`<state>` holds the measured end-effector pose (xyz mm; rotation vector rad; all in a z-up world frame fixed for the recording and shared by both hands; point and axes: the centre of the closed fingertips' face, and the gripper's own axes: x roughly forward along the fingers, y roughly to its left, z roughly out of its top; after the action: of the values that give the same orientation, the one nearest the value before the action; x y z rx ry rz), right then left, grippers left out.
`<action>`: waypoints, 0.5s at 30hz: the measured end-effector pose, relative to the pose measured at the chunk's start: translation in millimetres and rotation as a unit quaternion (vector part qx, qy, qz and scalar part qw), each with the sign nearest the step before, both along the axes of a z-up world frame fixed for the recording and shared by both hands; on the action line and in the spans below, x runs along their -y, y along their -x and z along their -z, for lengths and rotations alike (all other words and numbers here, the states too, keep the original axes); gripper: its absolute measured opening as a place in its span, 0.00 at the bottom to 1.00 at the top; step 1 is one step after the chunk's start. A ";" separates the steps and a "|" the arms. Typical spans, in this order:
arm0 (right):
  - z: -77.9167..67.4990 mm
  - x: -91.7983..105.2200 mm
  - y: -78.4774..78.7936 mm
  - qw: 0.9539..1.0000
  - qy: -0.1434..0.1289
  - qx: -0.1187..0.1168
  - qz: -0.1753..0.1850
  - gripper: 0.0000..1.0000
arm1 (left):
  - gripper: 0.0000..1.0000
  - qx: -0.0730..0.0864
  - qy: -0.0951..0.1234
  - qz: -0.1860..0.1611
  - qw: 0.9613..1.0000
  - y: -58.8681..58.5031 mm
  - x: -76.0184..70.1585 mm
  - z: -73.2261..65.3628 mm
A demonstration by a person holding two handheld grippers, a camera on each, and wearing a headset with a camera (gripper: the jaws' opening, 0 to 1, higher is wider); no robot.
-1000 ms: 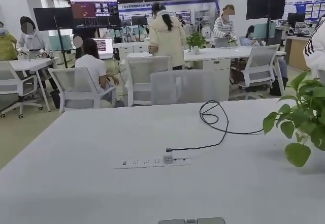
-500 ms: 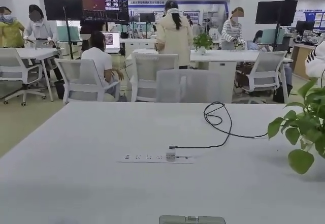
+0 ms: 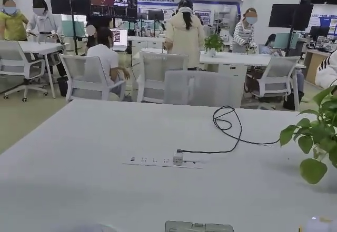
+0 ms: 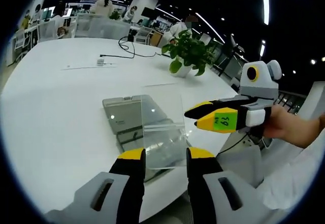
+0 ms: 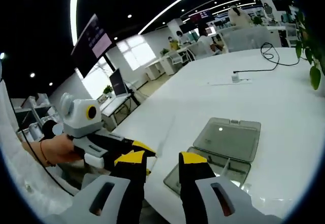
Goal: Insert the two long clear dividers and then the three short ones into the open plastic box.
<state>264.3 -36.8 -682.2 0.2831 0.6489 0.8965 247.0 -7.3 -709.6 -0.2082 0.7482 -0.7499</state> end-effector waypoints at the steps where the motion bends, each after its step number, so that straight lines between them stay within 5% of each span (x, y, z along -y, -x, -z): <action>1: 1.5 -0.9 -0.7 1.000 -0.003 -0.009 0.005 0.24 | 0.30 0.001 0.003 0.003 1.000 0.0 1.5 -0.7; 15: 9.0 -6.4 -2.6 0.999 -0.002 -0.037 0.030 0.08 | 0.30 0.012 0.003 0.017 1.000 -2.8 8.1 -3.4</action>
<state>266.9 -30.4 -691.2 0.3390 0.7036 0.8331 249.8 -15.5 -706.3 -0.1920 0.7286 -0.7858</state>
